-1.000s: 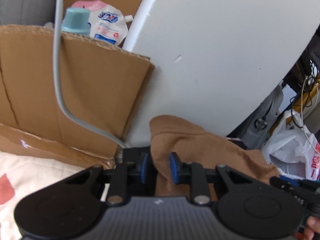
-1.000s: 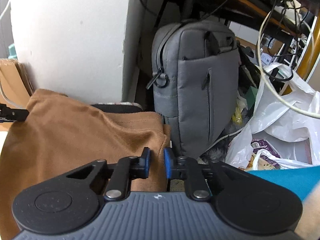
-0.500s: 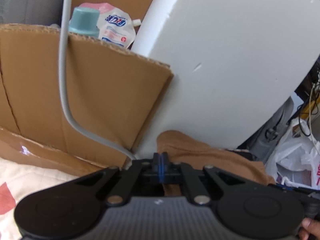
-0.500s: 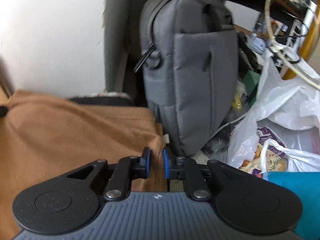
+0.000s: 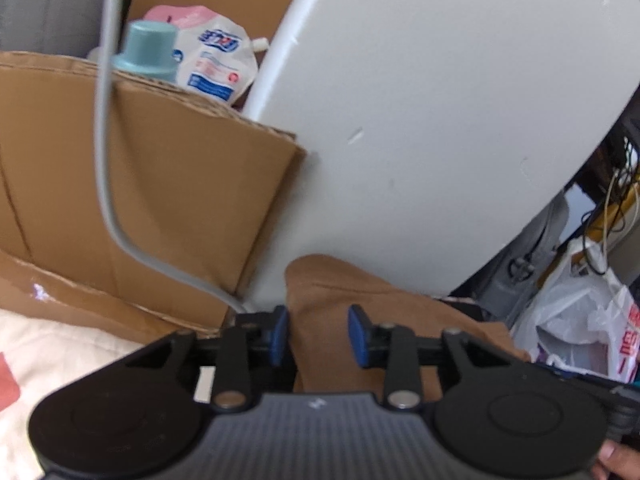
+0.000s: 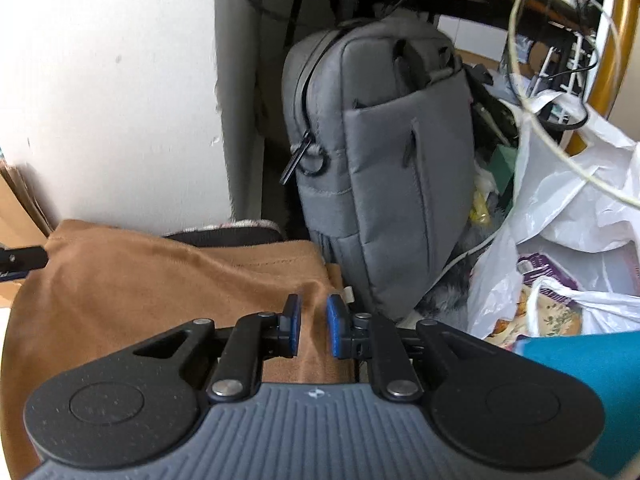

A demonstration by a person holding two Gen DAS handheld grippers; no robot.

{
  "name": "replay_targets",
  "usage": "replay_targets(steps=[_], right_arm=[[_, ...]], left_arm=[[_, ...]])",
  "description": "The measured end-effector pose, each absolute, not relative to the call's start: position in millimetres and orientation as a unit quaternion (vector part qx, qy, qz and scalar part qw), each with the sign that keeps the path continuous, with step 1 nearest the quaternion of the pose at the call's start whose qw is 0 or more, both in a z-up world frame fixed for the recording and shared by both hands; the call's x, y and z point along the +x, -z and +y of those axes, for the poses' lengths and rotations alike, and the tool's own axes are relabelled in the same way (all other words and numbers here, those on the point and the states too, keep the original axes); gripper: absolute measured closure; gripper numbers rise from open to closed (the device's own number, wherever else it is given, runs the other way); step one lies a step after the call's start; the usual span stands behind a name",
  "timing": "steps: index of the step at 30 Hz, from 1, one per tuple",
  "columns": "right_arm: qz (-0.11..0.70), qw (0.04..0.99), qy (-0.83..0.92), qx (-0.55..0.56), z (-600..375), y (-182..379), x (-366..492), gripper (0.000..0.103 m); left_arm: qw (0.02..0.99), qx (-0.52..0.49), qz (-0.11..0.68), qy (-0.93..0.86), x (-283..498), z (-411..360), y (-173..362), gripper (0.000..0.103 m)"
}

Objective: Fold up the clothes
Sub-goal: 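Lower the shirt beside the white pillar and open both tools, then press the placed shirt flat with both open tools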

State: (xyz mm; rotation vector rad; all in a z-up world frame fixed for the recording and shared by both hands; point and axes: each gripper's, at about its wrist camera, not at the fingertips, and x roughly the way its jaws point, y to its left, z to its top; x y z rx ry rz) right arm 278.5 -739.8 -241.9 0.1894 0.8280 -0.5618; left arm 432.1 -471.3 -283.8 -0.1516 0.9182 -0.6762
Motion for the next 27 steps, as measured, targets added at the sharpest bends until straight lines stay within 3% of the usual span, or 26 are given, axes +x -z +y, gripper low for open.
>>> replay_targets(steps=[12,17,27], right_arm=[[0.383,0.867,0.300,0.105,-751.5,252.1,295.6,0.084],[0.381,0.868,0.297,0.112,-738.1,239.5,279.4,0.072],[0.382,0.878,0.268,0.109,-686.8,229.1,225.5,0.072]], left_arm=[[0.842,-0.068,0.432,0.315,446.6,-472.1,287.4,0.062],[0.848,-0.066,0.443,0.283,428.1,-457.2,273.9,0.060],[0.843,-0.088,0.447,0.285,371.9,-443.2,237.6,0.060]])
